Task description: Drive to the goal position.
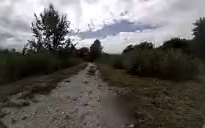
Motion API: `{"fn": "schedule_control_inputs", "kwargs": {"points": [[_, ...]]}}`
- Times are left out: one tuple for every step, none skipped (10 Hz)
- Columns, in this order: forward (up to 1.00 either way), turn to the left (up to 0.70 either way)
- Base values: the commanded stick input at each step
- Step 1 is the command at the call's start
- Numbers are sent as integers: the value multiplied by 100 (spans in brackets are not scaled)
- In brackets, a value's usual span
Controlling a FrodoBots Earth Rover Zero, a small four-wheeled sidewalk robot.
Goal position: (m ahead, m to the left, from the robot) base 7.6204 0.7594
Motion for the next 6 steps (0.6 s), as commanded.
{"fn": "schedule_control_inputs", "kwargs": {"points": [[85,0],[85,0],[85,0],[85,0],[85,0],[85,0]]}}
